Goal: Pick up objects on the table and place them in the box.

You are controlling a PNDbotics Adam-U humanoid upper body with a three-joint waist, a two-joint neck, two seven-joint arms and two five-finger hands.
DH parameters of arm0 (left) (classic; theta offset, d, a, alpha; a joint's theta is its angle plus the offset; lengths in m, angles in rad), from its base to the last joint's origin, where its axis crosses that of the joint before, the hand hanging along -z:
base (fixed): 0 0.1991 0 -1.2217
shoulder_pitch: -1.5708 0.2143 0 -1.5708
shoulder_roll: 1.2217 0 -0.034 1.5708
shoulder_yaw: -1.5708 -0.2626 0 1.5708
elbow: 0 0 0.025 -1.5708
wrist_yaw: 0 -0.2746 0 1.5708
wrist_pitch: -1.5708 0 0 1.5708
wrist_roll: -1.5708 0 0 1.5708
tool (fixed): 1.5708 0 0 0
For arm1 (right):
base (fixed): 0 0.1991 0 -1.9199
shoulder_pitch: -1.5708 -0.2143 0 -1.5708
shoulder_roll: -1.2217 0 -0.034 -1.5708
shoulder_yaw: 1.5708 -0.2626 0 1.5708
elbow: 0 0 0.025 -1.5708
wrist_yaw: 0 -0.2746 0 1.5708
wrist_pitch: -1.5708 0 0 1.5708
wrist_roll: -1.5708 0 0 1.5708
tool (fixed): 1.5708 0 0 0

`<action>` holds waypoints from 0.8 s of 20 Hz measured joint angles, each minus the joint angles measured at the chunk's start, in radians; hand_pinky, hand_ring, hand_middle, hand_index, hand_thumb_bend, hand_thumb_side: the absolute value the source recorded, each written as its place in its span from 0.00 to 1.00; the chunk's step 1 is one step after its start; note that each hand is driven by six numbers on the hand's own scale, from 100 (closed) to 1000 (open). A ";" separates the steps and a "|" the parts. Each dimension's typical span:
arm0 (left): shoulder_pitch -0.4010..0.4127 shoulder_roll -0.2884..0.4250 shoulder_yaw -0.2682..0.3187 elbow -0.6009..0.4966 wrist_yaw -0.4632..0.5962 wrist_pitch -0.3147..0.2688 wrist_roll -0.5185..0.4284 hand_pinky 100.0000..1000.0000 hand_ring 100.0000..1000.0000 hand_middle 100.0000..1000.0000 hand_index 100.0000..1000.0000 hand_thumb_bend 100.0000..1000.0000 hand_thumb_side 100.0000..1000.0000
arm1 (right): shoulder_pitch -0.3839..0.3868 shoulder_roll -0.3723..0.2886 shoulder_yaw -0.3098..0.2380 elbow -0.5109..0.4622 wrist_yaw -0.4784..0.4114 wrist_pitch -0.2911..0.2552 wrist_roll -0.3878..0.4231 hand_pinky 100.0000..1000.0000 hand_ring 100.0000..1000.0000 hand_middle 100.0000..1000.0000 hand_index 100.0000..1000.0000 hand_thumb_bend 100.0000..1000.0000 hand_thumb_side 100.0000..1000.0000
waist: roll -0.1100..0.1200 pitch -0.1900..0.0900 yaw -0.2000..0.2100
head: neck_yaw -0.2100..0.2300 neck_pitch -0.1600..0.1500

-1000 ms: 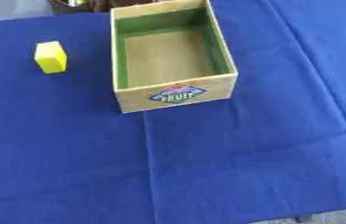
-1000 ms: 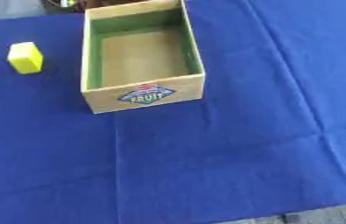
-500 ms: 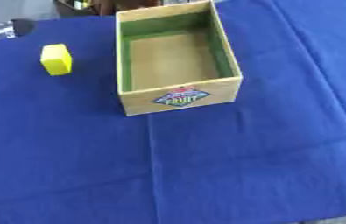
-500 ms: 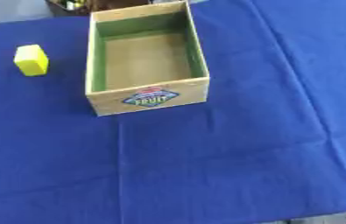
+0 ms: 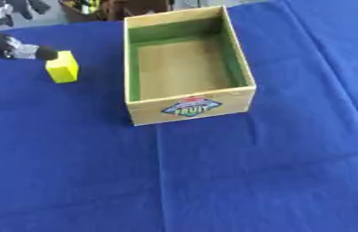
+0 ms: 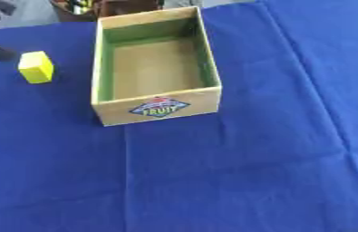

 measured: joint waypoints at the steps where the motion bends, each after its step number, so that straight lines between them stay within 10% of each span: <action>1: -0.012 -0.007 0.000 0.023 -0.008 -0.010 -0.014 0.65 0.81 0.87 1.00 0.85 0.94 | 0.000 0.000 0.000 0.000 0.000 0.001 0.001 0.65 0.69 0.50 0.77 0.00 1.00 | 0.000 0.002 -0.002 | 0.001 -0.003; 16: -0.105 -0.052 0.018 0.193 -0.151 -0.063 -0.194 0.70 0.82 0.89 1.00 0.83 0.78 | -0.008 0.000 0.006 0.000 0.000 0.007 0.010 0.65 0.69 0.50 0.77 0.00 1.00 | 0.007 0.020 -0.021 | 0.015 -0.025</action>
